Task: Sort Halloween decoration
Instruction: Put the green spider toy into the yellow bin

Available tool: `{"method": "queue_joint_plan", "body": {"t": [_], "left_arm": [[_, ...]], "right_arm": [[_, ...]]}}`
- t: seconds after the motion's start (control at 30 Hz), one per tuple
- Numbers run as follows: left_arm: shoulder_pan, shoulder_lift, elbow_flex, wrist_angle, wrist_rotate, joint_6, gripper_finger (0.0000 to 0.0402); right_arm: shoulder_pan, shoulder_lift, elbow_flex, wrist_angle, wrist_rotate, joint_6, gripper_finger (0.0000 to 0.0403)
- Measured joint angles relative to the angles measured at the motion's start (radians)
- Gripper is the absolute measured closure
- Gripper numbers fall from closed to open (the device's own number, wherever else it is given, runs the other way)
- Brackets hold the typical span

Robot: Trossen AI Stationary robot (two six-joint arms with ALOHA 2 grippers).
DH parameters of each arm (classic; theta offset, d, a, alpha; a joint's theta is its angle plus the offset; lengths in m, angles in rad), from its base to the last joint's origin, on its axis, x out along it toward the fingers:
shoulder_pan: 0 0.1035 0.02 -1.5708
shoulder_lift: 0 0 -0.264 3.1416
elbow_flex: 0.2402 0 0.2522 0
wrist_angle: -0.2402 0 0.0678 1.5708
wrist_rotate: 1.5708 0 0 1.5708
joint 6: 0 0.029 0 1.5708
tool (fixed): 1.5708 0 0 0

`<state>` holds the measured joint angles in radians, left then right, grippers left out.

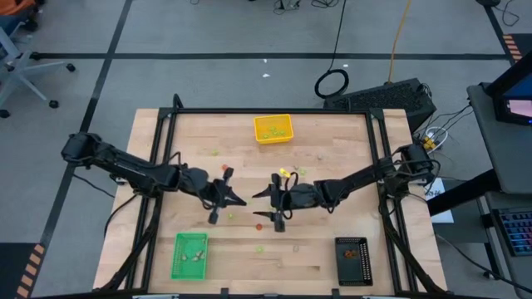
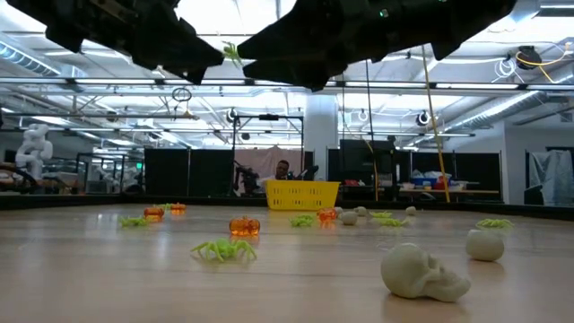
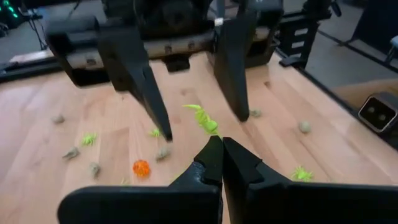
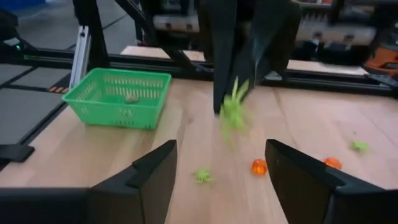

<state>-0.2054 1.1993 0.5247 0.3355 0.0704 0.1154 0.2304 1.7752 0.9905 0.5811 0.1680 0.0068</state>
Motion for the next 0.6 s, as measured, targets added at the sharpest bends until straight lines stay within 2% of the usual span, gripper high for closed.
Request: {"method": "queue_joint_plan", "body": {"t": [0.1, 0.33, 0.47, 0.6], "left_arm": [[0.0, 0.019, 0.0, 0.002, -0.013, 0.003, 0.0402], [0.0, 0.068, 0.0, 0.07, -0.018, 0.004, 0.0402], [0.0, 0.082, 0.0, 0.077, -0.018, 0.006, 0.0402], [0.0, 0.084, 0.0, 0.077, -0.018, 0.006, 0.0402]], "right_arm": [[-0.006, 0.0, 0.0, 0.002, -0.041, 0.001, 0.0194], [-0.009, 0.0, 0.0, 0.021, -0.049, 0.005, 0.0244], [-0.012, 0.0, 0.0, 0.021, -0.092, 0.005, 0.0273], [-0.015, 0.0, 0.0, 0.021, -0.093, 0.006, 0.031]]}}
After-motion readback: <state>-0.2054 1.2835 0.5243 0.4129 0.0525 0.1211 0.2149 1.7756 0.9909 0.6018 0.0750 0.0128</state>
